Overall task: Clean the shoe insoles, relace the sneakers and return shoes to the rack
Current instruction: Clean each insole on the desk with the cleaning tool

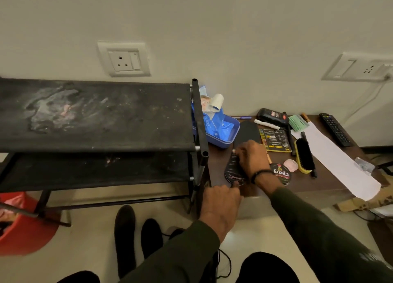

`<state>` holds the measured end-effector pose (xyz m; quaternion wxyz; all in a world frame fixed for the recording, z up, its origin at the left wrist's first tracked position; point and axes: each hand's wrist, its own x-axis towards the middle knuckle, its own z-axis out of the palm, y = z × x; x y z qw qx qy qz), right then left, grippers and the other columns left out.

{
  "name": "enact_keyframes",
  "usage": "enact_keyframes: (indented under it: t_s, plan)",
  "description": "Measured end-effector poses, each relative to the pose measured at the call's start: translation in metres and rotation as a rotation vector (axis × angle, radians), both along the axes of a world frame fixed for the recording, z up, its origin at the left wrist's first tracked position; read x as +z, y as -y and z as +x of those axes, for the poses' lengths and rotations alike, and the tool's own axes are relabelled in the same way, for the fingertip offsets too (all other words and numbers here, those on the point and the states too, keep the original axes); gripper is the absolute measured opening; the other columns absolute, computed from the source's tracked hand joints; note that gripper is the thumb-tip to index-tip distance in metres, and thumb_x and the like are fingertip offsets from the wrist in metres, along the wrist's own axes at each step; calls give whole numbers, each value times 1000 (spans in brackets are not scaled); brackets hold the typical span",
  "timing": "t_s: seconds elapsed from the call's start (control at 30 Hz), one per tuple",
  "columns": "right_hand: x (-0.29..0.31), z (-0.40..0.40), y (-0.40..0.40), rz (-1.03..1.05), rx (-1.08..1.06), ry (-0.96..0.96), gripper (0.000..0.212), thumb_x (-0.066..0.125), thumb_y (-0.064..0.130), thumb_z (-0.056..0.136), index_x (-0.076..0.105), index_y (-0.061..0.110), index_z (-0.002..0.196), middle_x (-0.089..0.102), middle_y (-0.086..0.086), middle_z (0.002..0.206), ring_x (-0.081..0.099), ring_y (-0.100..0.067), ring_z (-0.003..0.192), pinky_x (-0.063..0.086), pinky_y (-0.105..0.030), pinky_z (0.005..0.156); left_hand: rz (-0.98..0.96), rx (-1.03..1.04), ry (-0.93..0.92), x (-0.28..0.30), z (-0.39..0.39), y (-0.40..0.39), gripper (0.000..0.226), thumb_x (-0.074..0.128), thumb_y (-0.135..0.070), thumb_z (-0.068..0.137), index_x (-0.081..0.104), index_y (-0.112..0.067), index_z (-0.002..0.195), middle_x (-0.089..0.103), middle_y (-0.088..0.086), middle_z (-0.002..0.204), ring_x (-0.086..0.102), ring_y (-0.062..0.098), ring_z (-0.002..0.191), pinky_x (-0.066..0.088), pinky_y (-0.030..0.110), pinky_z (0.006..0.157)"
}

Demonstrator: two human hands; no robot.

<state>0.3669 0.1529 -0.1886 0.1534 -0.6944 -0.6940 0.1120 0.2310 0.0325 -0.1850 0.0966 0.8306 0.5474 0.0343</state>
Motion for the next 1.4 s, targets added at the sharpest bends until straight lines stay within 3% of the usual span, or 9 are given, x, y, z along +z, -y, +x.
enact_keyframes:
  t_s: [0.13, 0.4, 0.5, 0.6, 0.77, 0.9, 1.0, 1.2, 1.4]
  plan:
    - [-8, 3, 42, 31, 193, 27, 11, 66, 17, 94, 75, 14, 87, 55, 1, 85, 55, -18, 77, 40, -27, 69, -23, 4, -5, 2, -3, 0, 25, 40, -40, 108, 52, -23, 122, 55, 6, 85, 58, 27, 76, 40, 36, 69]
    - [-3, -7, 15, 75, 22, -10, 15, 66, 12, 93, 74, 10, 80, 66, -9, 86, 59, -22, 76, 43, -29, 70, -95, 23, -58, -1, 0, -1, 35, 54, -35, 103, 50, -22, 135, 66, 9, 106, 64, 32, 100, 42, 50, 98]
    - [-2, 1, 53, 46, 270, -19, 12, 68, 9, 91, 75, 11, 81, 62, -6, 82, 60, -22, 73, 48, -33, 67, -109, 6, -12, -1, 0, 0, 17, 53, -37, 103, 58, -21, 108, 64, 8, 95, 64, 30, 93, 42, 43, 85]
    - [-1, 6, 14, 47, 223, 55, 13, 70, 20, 92, 73, 11, 83, 61, -6, 84, 59, -24, 76, 42, -31, 68, -50, -14, -49, -5, -2, 0, 29, 56, -36, 101, 54, -19, 125, 57, 6, 85, 64, 28, 86, 38, 39, 74]
    - [0, -6, -31, -16, -24, 117, 11, 65, 13, 92, 71, 5, 89, 64, -16, 97, 57, -28, 82, 36, -29, 69, -63, -11, -100, -3, -5, 0, 62, 58, -21, 97, 32, -18, 153, 66, 10, 106, 63, 33, 100, 35, 57, 107]
    - [-4, -14, 20, -9, 114, 89, 11, 64, 14, 92, 70, 8, 84, 61, -8, 86, 59, -25, 77, 37, -28, 64, -72, -7, -120, 1, -6, 2, 45, 51, -19, 100, 43, -22, 144, 65, 9, 110, 63, 32, 104, 32, 56, 112]
    - [-4, -5, 45, -23, 236, 71, 12, 66, 15, 92, 71, 13, 81, 59, -3, 82, 59, -22, 75, 39, -27, 65, -87, -7, -100, 0, -8, 5, 39, 48, -19, 101, 46, -23, 140, 66, 9, 104, 64, 32, 101, 32, 58, 112]
    - [8, 14, 36, -25, -85, -14, 12, 69, 14, 92, 77, 14, 84, 73, -7, 86, 60, -18, 76, 38, -23, 70, -35, -9, -114, -8, -6, 4, 55, 41, -26, 107, 24, -21, 158, 65, 11, 109, 62, 32, 102, 39, 53, 102]
    - [7, 14, 81, -55, 147, 5, 23, 69, 12, 89, 68, 22, 69, 66, 5, 71, 63, -16, 68, 33, -16, 58, -34, -1, -112, -12, -5, 6, 52, 47, -29, 105, 29, -22, 154, 66, 10, 103, 63, 32, 97, 40, 50, 97]
